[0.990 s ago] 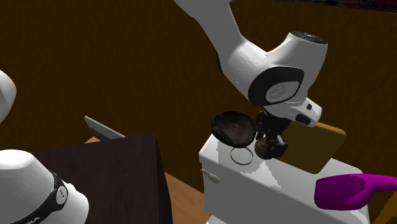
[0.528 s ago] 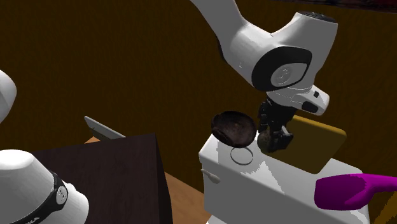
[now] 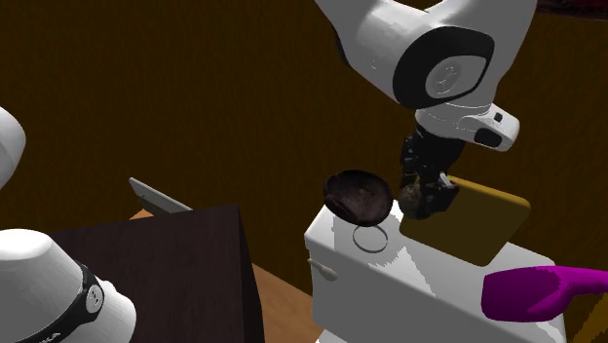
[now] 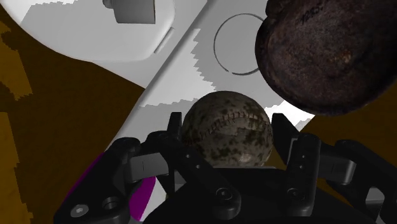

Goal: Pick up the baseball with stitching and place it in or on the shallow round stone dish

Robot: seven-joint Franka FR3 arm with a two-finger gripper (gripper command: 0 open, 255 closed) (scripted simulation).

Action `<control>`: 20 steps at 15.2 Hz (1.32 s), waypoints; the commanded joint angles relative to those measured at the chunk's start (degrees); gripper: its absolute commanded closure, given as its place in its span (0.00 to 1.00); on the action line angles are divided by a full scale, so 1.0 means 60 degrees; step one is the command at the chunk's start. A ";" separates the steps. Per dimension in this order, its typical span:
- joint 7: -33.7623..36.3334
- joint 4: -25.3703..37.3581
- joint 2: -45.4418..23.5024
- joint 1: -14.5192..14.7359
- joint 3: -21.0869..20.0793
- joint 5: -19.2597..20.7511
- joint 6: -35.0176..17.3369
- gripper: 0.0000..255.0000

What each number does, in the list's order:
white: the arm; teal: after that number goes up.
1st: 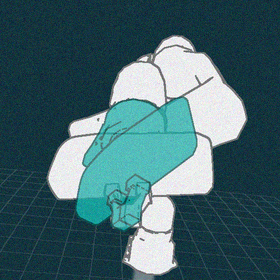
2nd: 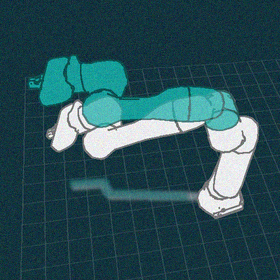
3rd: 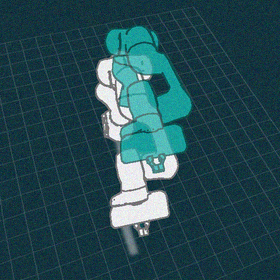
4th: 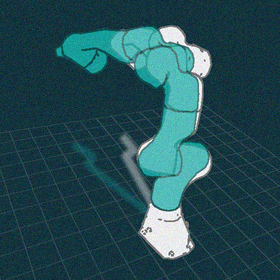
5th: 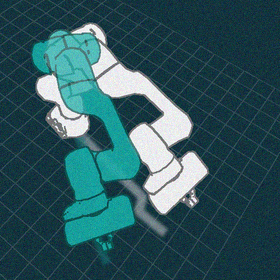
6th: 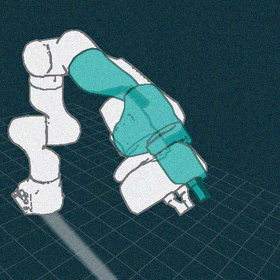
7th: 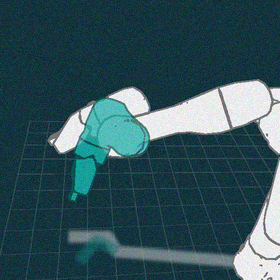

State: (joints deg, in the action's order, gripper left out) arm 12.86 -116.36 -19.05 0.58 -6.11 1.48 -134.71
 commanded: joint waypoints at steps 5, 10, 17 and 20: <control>-0.0045 0.0158 0.0492 -0.0029 -0.0026 -0.0071 0.0649 1.00; 0.0841 -0.0052 0.0701 0.0526 -0.0322 -0.0011 0.0643 1.00; 0.2438 -0.0005 0.0745 0.1513 -0.0852 0.0137 0.0730 1.00; 0.2758 -0.0012 0.0559 0.1710 -0.0929 0.0216 0.0542 1.00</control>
State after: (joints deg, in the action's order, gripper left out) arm 28.89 -116.34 -15.30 10.57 -11.61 2.63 -130.99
